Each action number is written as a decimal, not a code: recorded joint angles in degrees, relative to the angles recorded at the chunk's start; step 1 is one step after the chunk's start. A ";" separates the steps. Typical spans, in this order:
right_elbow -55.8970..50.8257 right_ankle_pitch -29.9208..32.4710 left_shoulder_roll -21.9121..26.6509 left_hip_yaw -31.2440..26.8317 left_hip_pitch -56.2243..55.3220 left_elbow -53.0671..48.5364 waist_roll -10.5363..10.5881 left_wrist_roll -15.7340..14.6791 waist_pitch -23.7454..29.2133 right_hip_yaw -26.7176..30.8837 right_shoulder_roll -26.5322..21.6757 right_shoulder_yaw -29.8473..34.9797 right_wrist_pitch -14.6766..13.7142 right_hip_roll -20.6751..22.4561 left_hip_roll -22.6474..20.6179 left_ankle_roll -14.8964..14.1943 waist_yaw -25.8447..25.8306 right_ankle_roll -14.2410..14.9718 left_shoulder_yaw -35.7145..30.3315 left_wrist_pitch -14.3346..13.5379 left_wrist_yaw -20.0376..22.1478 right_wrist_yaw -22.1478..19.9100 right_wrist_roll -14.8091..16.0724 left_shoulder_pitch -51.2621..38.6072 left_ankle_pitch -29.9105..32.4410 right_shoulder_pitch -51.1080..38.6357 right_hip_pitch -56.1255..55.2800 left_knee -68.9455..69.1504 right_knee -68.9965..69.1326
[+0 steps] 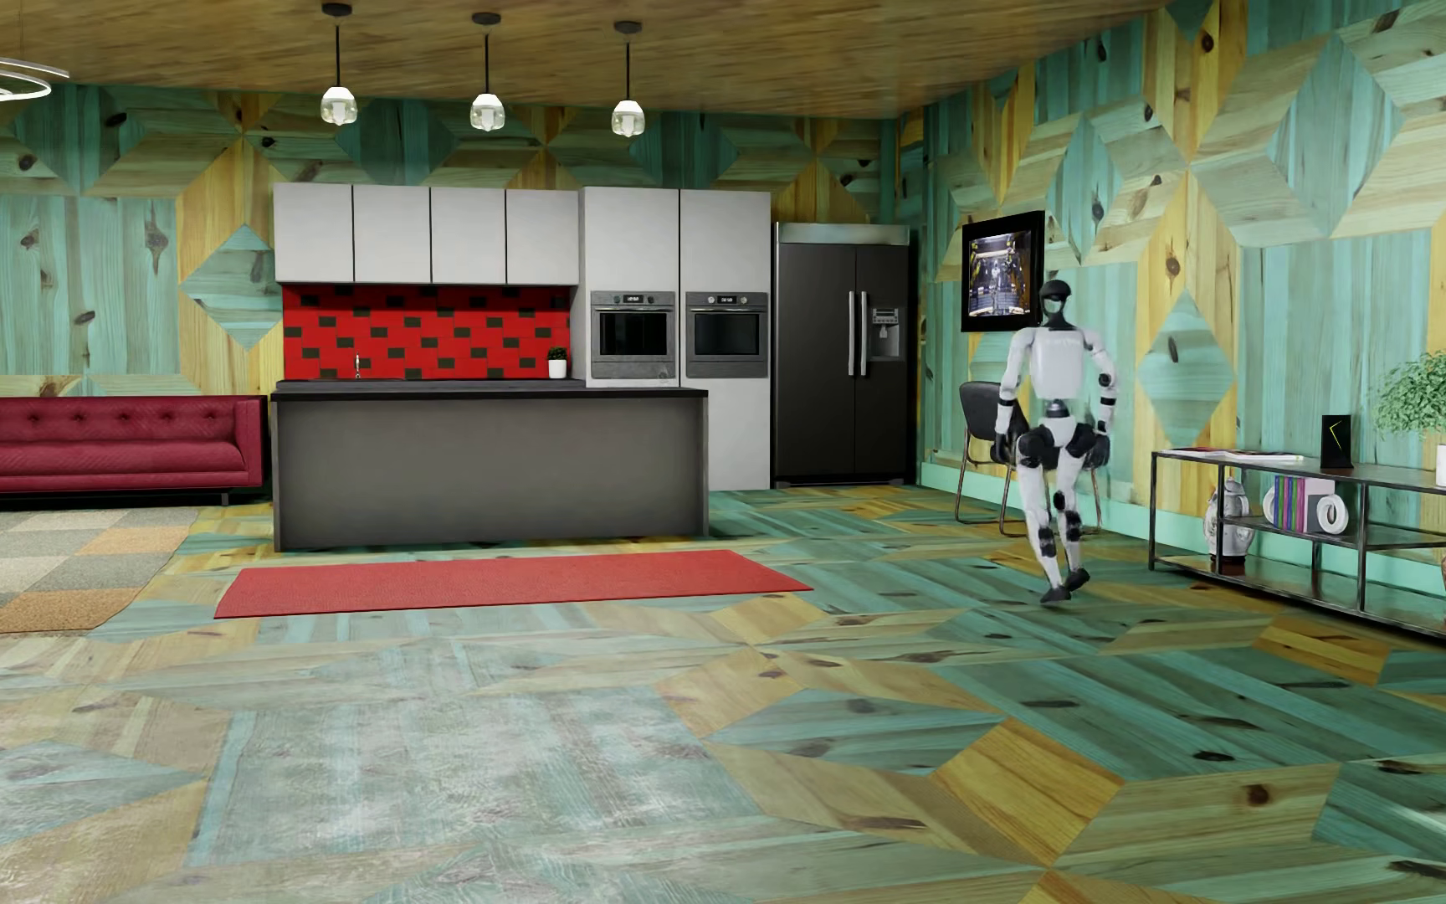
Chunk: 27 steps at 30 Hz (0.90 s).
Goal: Walk towards the counter
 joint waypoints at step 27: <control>-0.50 -8.12 -1.38 0.00 -17.32 8.58 -3.37 0.00 -2.18 0.00 2.07 -7.60 0.00 -2.68 -2.54 0.00 12.90 0.00 1.98 0.00 0.00 0.00 0.00 5.75 5.06 -3.76 20.19 12.31 37.48</control>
